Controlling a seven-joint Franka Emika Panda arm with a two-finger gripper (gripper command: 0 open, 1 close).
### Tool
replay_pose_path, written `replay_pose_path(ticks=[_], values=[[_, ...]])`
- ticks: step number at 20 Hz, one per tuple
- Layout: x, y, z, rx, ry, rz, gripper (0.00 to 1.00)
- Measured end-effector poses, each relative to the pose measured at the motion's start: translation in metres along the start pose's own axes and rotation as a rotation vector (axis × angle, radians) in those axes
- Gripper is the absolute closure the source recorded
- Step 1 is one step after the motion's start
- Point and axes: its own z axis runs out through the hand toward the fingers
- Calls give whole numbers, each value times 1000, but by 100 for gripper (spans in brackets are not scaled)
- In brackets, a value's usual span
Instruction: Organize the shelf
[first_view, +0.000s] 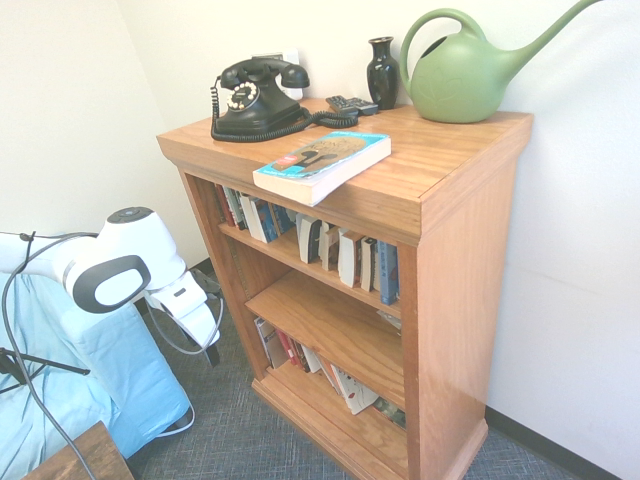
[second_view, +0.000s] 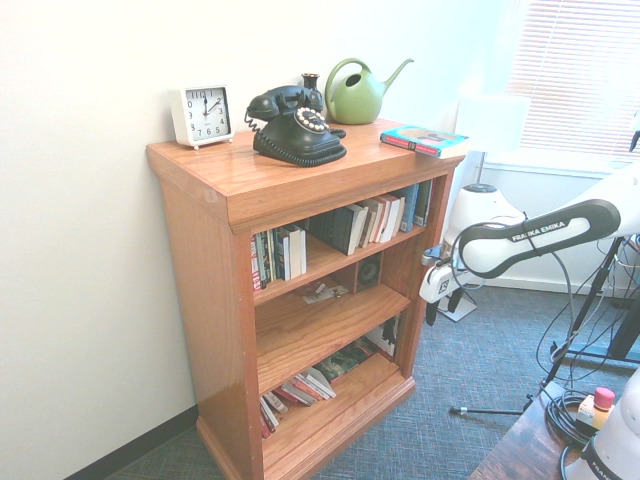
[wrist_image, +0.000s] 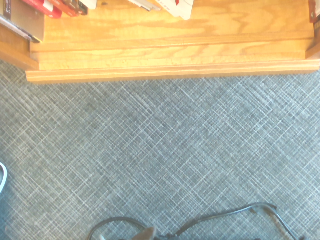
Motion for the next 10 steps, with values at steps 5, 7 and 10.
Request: replay_pose_path(ticks=[5, 7, 10], values=[[10, 7, -1, -17, 29, 2, 0], [19, 15, -4, -37, 74, -14, 0], [34, 27, -13, -83, 186, -73, 0]])
